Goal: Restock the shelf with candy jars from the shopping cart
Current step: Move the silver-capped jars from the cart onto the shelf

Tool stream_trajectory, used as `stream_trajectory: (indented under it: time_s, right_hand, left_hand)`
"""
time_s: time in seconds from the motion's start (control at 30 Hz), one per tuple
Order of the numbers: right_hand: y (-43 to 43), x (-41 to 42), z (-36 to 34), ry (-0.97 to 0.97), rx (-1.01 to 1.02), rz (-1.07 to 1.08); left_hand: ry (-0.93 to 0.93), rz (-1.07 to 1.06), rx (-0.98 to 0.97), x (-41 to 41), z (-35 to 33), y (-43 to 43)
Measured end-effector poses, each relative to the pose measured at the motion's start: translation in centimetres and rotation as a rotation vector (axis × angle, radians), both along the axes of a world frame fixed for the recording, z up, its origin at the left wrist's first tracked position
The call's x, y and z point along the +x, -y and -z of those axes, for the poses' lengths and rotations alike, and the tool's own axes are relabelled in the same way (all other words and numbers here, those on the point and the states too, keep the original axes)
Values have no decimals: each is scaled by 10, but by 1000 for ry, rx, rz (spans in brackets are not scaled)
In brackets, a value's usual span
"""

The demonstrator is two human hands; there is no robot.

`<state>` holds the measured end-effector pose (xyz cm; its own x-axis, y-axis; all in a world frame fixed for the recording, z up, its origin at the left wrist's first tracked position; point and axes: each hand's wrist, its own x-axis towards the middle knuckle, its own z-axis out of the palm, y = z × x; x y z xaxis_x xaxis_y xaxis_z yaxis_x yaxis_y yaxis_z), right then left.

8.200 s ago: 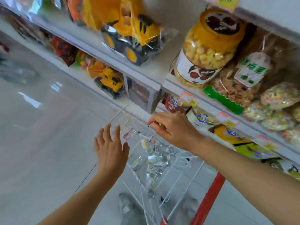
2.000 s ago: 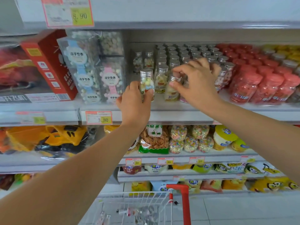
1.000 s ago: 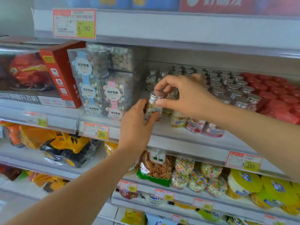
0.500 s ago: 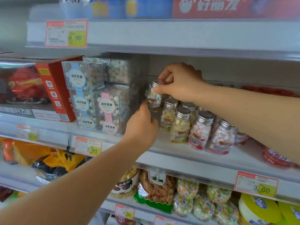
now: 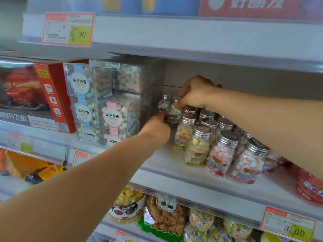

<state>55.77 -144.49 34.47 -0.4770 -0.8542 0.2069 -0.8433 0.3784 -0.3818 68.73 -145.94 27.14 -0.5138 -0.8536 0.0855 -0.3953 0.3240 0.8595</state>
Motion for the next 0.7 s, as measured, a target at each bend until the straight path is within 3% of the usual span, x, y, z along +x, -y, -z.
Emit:
stream_trajectory:
  time_s: [0.37, 0.7]
  right_hand:
    - [-11, -6, 9, 41, -115, -165]
    - [-51, 10, 9, -54, -124, -242]
  left_hand:
    - [134, 39, -104, 2, 4, -7]
    - [363, 36, -504, 26, 9, -36]
